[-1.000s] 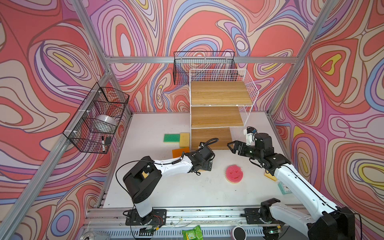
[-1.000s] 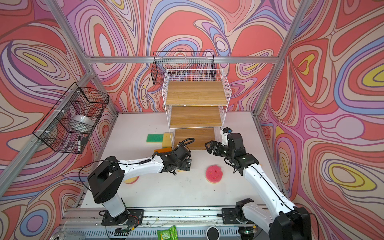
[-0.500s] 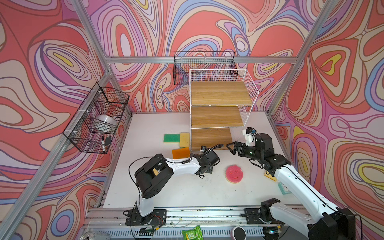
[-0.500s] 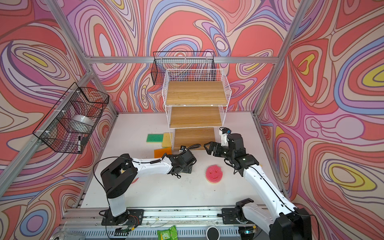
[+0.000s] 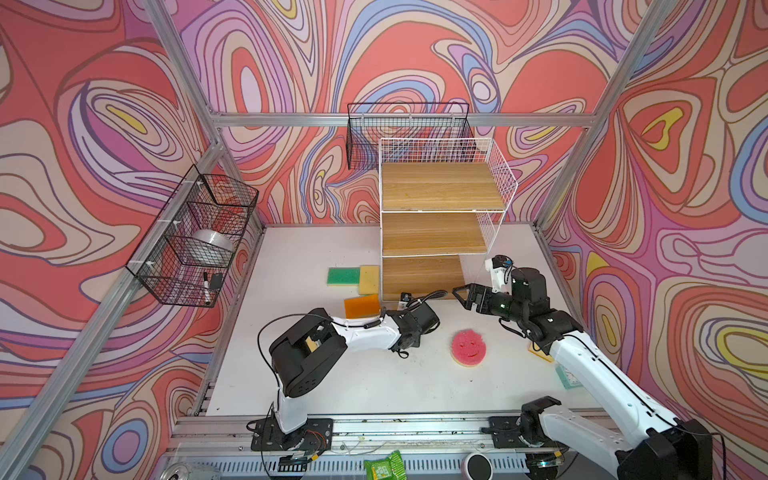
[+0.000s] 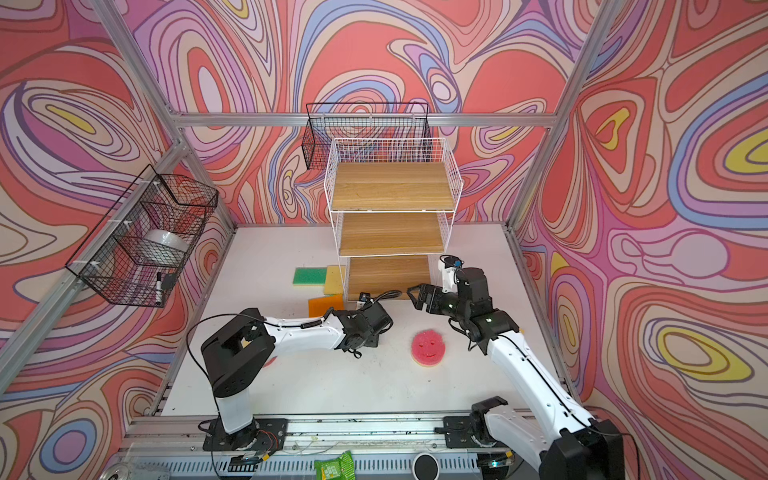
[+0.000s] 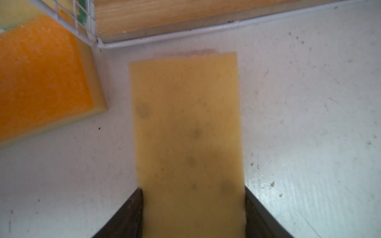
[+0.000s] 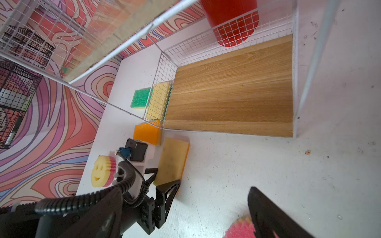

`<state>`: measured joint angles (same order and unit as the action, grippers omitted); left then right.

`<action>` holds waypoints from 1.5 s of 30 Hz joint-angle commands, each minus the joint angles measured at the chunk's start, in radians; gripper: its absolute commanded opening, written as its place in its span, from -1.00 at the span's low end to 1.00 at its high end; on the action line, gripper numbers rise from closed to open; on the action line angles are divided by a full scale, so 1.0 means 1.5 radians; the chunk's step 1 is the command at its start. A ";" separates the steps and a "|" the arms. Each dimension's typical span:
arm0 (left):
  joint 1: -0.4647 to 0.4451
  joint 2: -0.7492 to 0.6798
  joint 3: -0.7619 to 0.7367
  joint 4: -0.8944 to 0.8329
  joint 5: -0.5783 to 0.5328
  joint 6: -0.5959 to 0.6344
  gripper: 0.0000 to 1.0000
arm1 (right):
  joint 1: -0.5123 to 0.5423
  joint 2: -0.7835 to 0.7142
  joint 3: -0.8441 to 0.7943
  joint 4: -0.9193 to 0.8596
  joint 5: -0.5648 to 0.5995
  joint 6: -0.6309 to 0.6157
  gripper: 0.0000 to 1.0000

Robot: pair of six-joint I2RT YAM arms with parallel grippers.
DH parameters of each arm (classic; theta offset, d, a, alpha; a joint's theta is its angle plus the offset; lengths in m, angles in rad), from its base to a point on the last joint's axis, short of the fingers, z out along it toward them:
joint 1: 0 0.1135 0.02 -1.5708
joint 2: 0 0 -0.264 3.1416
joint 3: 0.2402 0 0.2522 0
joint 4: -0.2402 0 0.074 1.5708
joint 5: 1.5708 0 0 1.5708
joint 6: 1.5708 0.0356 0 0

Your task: Place and organize the cleaning sponges onto the shelf

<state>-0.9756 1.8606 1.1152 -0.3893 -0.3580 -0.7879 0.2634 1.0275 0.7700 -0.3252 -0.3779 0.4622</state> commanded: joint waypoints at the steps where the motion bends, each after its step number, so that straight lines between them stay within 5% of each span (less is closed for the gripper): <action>1: -0.003 -0.040 -0.023 0.003 0.017 0.017 0.36 | 0.003 -0.019 -0.007 0.001 -0.021 0.002 0.97; 7: 0.013 -0.158 -0.104 0.061 0.092 0.039 0.36 | 0.003 -0.047 -0.015 0.009 -0.064 0.013 0.97; 20: 0.169 -0.425 -0.332 0.347 0.450 0.036 0.34 | 0.030 -0.069 -0.071 0.141 -0.153 0.070 0.97; 30: 0.233 -0.447 -0.482 0.692 0.605 -0.098 0.36 | 0.096 0.002 -0.074 0.261 -0.177 0.101 0.97; 45: 0.307 -0.471 -0.546 0.910 0.711 -0.207 0.41 | 0.132 0.101 -0.125 0.559 -0.230 0.200 0.97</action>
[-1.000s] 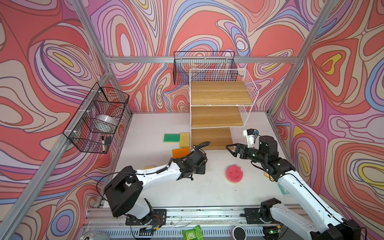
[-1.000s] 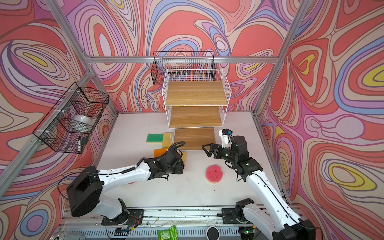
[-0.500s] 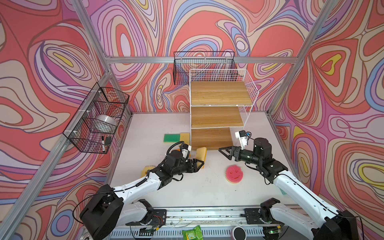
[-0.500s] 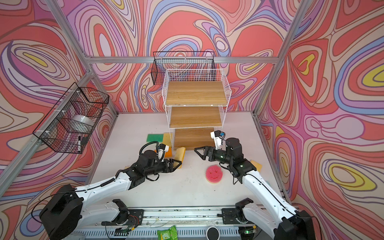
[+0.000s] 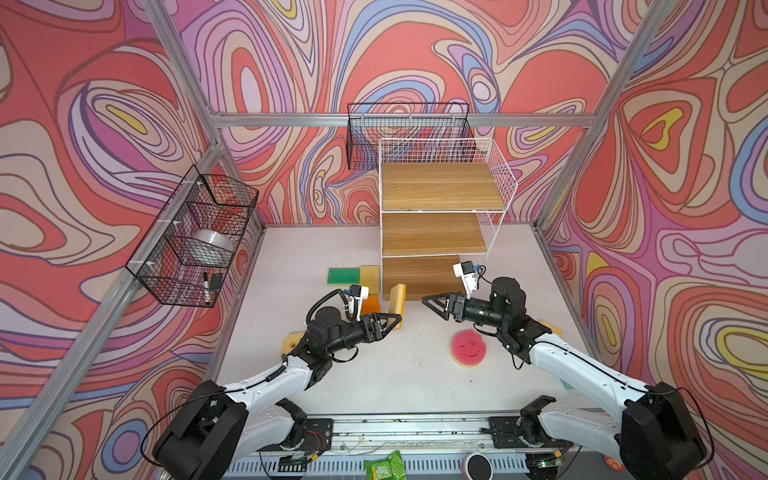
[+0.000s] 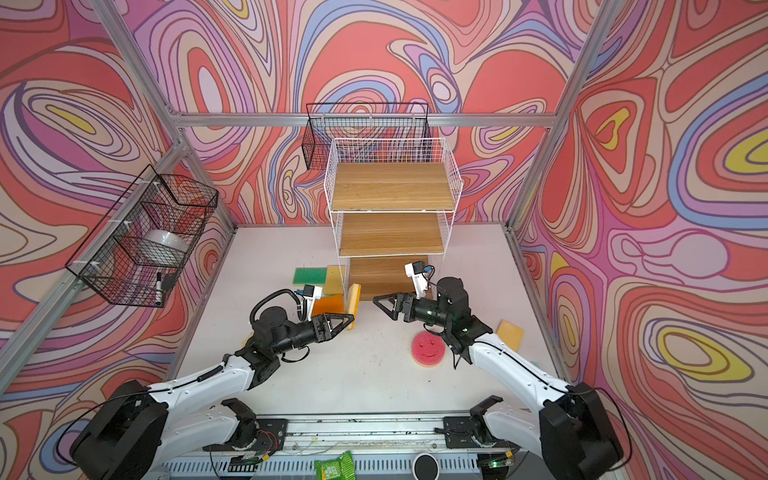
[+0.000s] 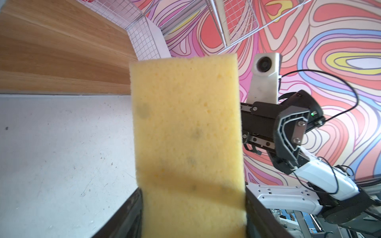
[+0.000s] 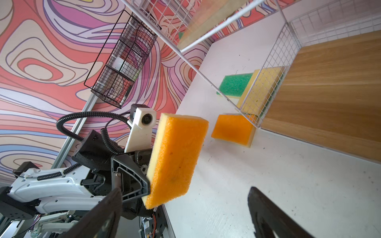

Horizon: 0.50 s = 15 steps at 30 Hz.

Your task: Place and organize the cleaning sponges onto the shelf

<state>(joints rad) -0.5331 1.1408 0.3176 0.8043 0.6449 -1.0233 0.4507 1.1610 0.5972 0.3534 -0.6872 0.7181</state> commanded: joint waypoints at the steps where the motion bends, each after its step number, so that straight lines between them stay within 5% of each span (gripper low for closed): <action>1: 0.018 0.021 -0.018 0.146 0.049 -0.065 0.41 | 0.008 0.021 -0.012 0.131 -0.031 0.036 0.97; 9: 0.050 0.139 -0.018 0.361 0.084 -0.170 0.36 | 0.031 0.098 -0.021 0.262 -0.076 0.083 0.97; 15: 0.050 0.134 -0.001 0.319 0.088 -0.144 0.36 | 0.037 0.107 -0.006 0.226 -0.050 0.051 0.97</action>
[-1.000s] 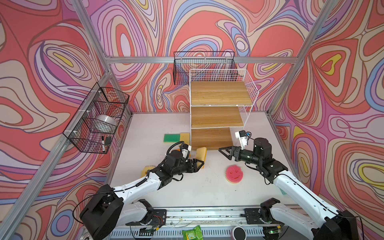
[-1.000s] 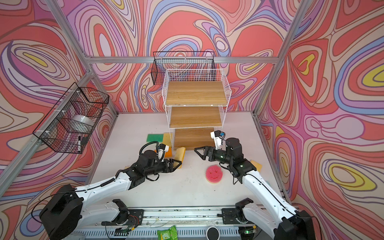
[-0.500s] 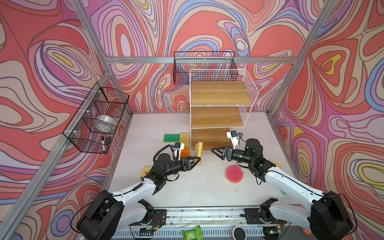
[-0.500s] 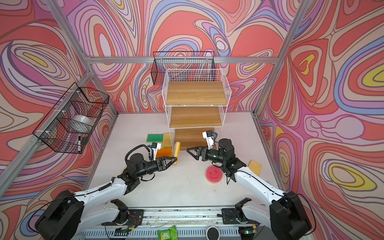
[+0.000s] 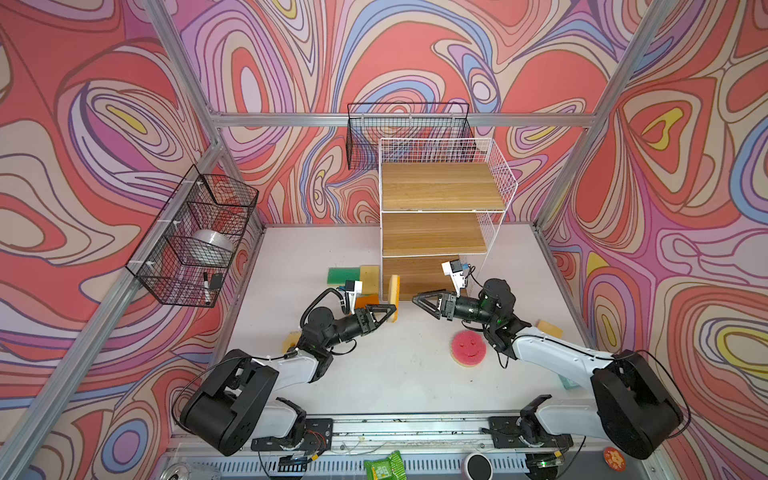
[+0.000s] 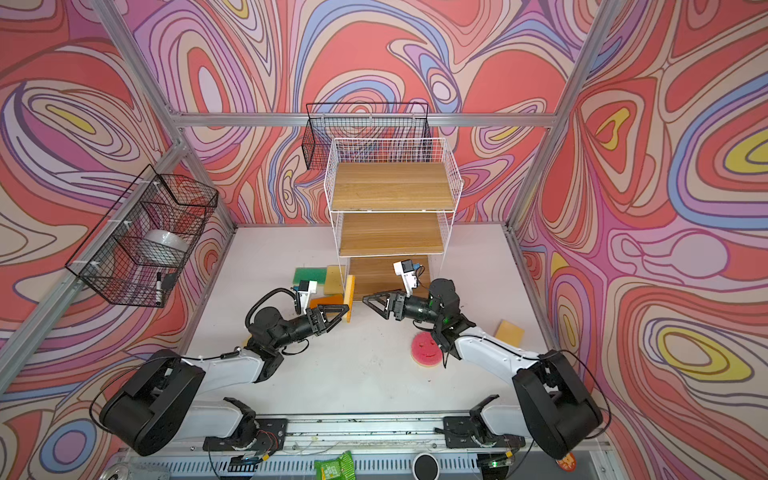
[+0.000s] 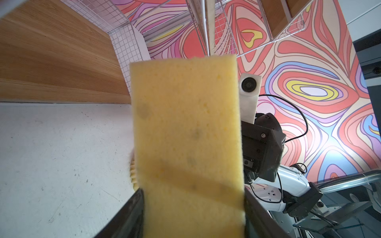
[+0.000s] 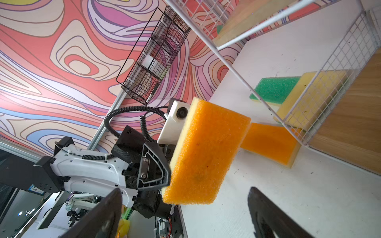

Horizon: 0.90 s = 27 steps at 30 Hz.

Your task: Place and organize the cleaning sponges onto the shelf

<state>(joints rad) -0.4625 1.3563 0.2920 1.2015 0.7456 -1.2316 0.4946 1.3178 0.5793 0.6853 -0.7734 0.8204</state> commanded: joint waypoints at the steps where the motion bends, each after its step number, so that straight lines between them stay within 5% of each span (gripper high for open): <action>1: 0.004 -0.012 0.016 0.053 0.021 -0.004 0.36 | 0.007 0.006 0.008 0.002 0.007 -0.021 0.97; 27: 0.006 -0.005 0.056 0.063 0.041 -0.013 0.35 | 0.043 0.166 0.054 0.247 -0.027 0.111 0.97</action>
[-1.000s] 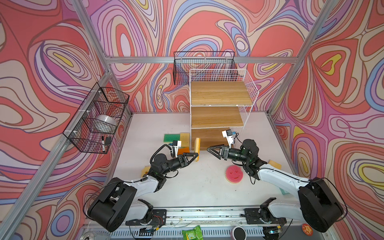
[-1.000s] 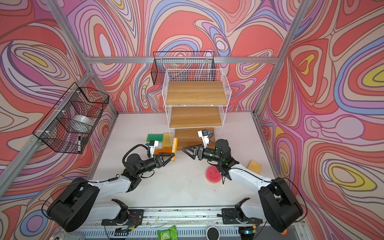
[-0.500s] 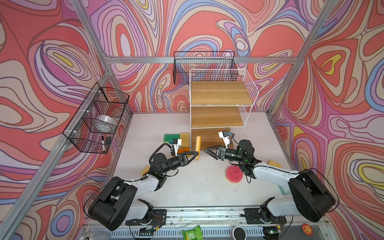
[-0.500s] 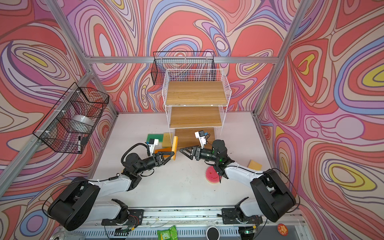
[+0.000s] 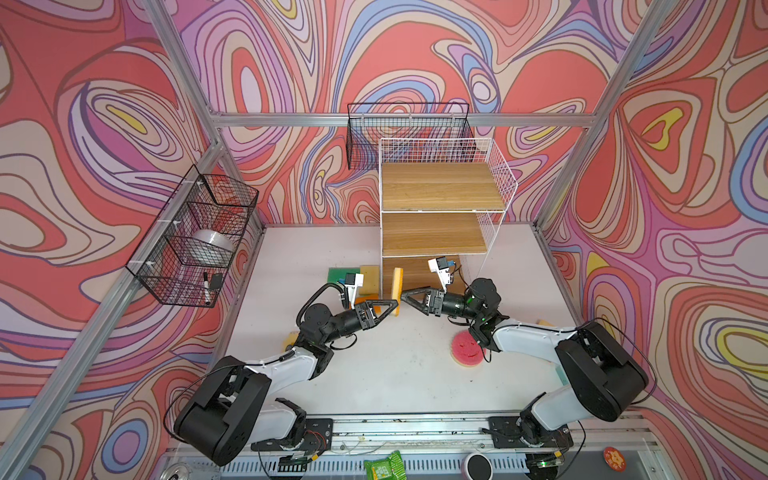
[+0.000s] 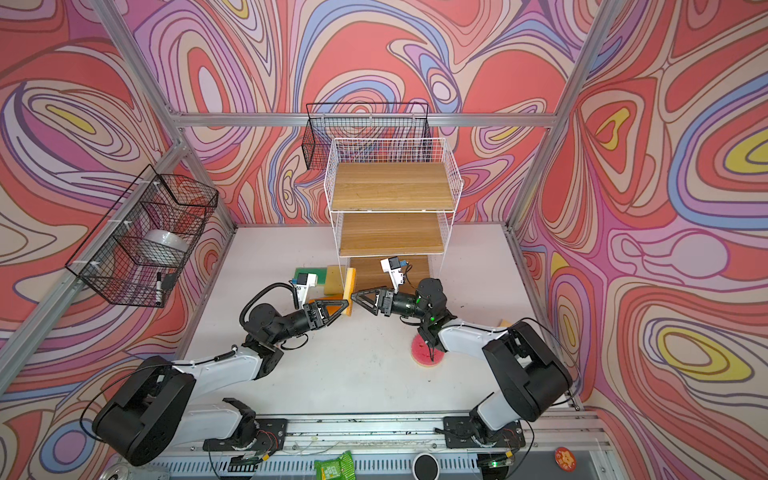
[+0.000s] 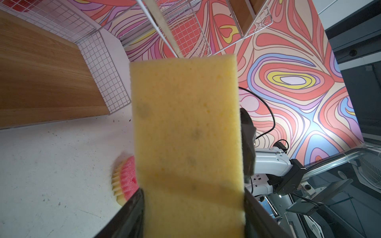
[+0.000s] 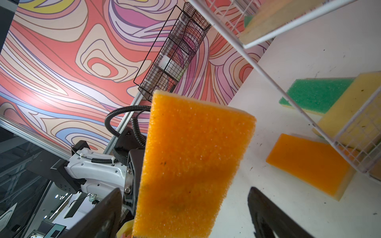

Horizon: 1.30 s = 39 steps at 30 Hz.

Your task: Place and organize the cleaning sponges onto the shelf

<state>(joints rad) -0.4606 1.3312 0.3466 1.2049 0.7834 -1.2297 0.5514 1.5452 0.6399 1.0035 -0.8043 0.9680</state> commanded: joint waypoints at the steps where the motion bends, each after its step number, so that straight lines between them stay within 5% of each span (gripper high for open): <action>1: 0.004 0.014 0.022 0.060 0.017 -0.016 0.34 | 0.005 0.016 0.016 0.035 -0.005 0.012 0.97; 14: 0.004 0.022 0.029 0.089 0.021 -0.031 0.34 | 0.007 0.038 0.042 0.037 -0.006 0.015 0.93; 31: 0.004 0.016 0.017 0.102 0.028 -0.040 0.35 | 0.008 0.060 0.052 0.065 -0.005 0.027 0.59; 35: 0.004 0.022 0.013 0.103 0.023 -0.034 0.49 | 0.008 0.055 0.050 0.054 -0.004 0.021 0.52; 38: 0.004 0.016 0.005 0.102 0.015 -0.024 0.76 | 0.008 0.042 0.047 0.031 0.004 0.005 0.52; 39: 0.004 0.013 0.001 0.100 0.013 -0.022 0.99 | 0.008 0.037 0.045 0.022 0.007 -0.001 0.51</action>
<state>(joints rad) -0.4580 1.3575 0.3656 1.2770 0.8032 -1.2694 0.5579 1.6192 0.7078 1.0702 -0.8070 0.9997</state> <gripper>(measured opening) 0.877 0.758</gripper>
